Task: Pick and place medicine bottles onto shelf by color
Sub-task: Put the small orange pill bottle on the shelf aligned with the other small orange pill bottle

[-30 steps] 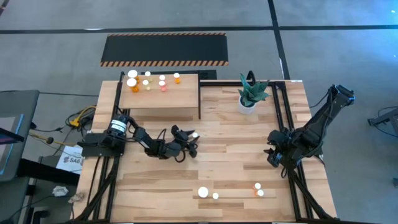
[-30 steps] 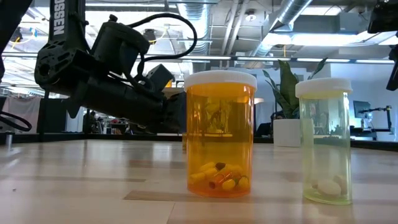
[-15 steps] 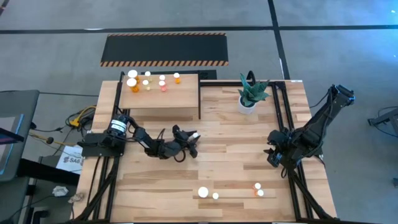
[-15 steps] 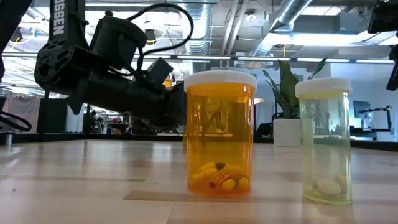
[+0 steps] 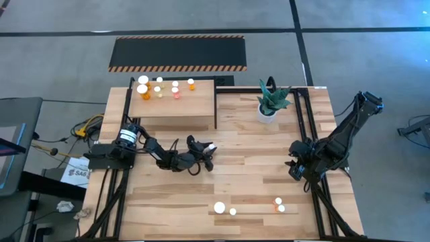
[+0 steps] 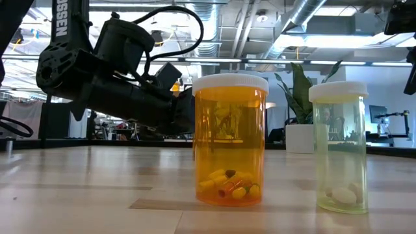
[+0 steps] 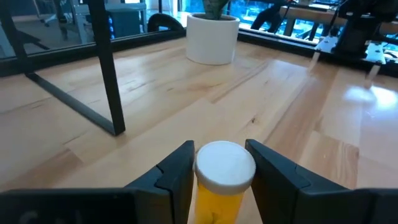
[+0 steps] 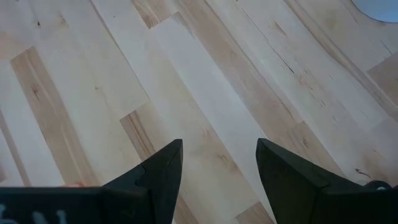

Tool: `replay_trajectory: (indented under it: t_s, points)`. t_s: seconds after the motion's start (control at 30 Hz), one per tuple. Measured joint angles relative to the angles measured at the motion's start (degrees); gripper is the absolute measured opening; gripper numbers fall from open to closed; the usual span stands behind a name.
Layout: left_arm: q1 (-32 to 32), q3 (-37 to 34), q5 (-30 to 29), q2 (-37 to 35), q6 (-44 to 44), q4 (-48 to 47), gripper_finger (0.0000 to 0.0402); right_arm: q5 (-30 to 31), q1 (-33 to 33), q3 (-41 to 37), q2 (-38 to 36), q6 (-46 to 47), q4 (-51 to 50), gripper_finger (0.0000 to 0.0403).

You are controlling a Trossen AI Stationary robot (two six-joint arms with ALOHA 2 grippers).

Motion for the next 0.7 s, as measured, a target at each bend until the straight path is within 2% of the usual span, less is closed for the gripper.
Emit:
replay_trajectory:
  t_s: [0.4,0.7]
  points:
    - [0.0,0.0,0.1,0.0,0.3,-0.2,0.0128,0.0,0.0,0.0,0.0,0.0,0.0,0.0226]
    - [0.0,0.0,0.1,0.0,0.4,-0.3,0.0092,0.0,0.0,0.0,0.0,0.0,0.0,0.0226]
